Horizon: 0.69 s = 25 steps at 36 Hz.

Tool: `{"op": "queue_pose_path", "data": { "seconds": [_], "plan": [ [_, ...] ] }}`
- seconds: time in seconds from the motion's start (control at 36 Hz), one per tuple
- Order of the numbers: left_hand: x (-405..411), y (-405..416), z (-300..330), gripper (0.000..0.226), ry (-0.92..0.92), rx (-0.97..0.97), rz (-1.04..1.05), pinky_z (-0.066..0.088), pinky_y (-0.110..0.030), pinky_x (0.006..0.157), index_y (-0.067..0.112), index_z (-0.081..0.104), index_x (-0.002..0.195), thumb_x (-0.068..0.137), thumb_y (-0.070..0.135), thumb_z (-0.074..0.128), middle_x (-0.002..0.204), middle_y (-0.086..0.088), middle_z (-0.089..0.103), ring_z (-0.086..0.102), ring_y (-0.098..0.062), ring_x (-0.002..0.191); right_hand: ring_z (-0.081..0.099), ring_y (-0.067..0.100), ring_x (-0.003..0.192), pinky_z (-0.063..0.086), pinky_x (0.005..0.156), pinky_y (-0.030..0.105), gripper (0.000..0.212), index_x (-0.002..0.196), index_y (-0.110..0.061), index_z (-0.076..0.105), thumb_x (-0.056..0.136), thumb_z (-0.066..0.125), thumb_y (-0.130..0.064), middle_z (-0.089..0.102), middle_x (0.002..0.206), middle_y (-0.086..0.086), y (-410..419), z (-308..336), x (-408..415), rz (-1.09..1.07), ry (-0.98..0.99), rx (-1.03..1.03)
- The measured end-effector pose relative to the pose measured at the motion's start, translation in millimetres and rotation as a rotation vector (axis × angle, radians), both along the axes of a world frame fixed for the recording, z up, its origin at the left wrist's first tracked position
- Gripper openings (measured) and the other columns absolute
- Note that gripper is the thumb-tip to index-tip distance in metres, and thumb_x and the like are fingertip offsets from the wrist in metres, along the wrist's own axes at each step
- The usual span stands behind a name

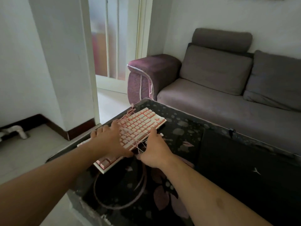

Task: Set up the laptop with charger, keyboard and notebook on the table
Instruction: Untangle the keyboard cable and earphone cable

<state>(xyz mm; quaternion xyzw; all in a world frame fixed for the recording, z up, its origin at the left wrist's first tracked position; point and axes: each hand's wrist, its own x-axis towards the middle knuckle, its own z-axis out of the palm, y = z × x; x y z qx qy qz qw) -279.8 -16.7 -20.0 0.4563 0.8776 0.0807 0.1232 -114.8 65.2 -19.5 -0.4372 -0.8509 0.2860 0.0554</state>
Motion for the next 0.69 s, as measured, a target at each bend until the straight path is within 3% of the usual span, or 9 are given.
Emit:
{"op": "queue_pose_path", "data": {
  "seconds": [0.08,0.17,0.22,0.33,0.42,0.47,0.56,0.64,0.69],
  "plan": [
    [-3,4,-9,0.146,0.0,0.074,-0.033,0.018,-0.059,0.125,0.021,0.0,0.16,0.05,0.089,0.068,0.166,-0.012,0.026,0.025,-0.038,0.152,0.06,0.023,0.115,0.058,0.093,0.039,0.067,0.147,-0.014,0.037,0.09,0.072,-0.016,0.058,0.131,0.006,1,-6,-5,-0.054,0.019,0.098],
    [-1,7,-10,0.144,-0.008,0.112,-0.038,0.016,-0.059,0.125,0.024,-0.004,0.16,0.054,0.086,0.072,0.167,-0.01,0.025,0.025,-0.036,0.153,0.063,0.017,0.091,0.059,0.079,0.039,0.014,0.109,-0.01,0.067,0.1,0.057,-0.011,0.066,0.105,0.004,-3,2,4,-0.042,-0.004,0.196],
    [-2,7,-9,0.149,-0.023,0.089,-0.033,0.015,-0.06,0.125,0.026,-0.008,0.161,0.053,0.087,0.075,0.169,-0.01,0.022,0.023,-0.037,0.154,0.064,0.016,0.081,0.058,0.069,0.035,0.021,0.095,-0.012,0.07,0.103,0.051,-0.01,0.067,0.095,0.004,0,10,15,-0.089,0.135,0.173],
    [-4,6,-5,0.151,-0.061,0.036,-0.012,0.018,-0.062,0.125,0.028,-0.007,0.161,0.05,0.088,0.076,0.17,-0.009,0.02,0.023,-0.039,0.155,0.059,0.016,0.07,0.046,0.06,0.03,0.024,0.093,-0.02,0.067,0.106,0.048,-0.014,0.067,0.091,0.006,20,40,43,-0.41,0.622,0.027],
    [-2,4,-1,0.153,-0.057,0.01,0.003,0.018,-0.062,0.124,0.026,-0.007,0.161,0.048,0.089,0.076,0.17,-0.01,0.019,0.022,-0.039,0.155,0.048,0.016,0.055,0.04,0.046,0.028,0.024,0.096,-0.015,0.064,0.103,0.043,-0.005,0.059,0.08,0.01,33,56,58,-0.597,0.962,-0.126],
    [1,3,2,0.154,-0.04,-0.022,0.004,0.018,-0.062,0.124,0.025,-0.006,0.161,0.049,0.089,0.077,0.17,-0.012,0.018,0.02,-0.04,0.155,0.046,0.015,0.053,0.039,0.043,0.026,0.023,0.098,-0.013,0.064,0.103,0.043,-0.005,0.057,0.078,0.01,34,59,63,-0.593,0.926,-0.162],
    [6,4,7,0.153,-0.011,-0.062,0.009,0.018,-0.063,0.124,0.024,-0.007,0.162,0.051,0.086,0.078,0.17,-0.015,0.018,0.02,-0.043,0.155,0.053,0.017,0.056,0.044,0.045,0.026,0.02,0.101,-0.011,0.066,0.104,0.046,-0.007,0.064,0.083,0.014,31,47,61,-0.534,0.637,-0.17],
    [10,6,11,0.146,-0.014,-0.035,0.024,0.02,-0.064,0.124,0.028,-0.006,0.16,0.056,0.08,0.081,0.167,-0.016,0.024,0.024,-0.043,0.153,0.067,0.021,0.067,0.059,0.059,0.032,0.019,0.119,-0.008,0.065,0.104,0.055,-0.011,0.071,0.086,0.014,28,34,57,-0.518,0.358,-0.211],
    [12,5,11,0.144,-0.009,-0.016,0.029,0.021,-0.065,0.123,0.03,-0.006,0.16,0.056,0.079,0.081,0.165,-0.016,0.027,0.026,-0.043,0.152,0.076,0.026,0.08,0.066,0.075,0.04,0.047,0.143,-0.005,0.053,0.098,0.064,-0.003,0.074,0.092,0.017,25,31,53,-0.497,0.291,-0.354]
  ]
}}
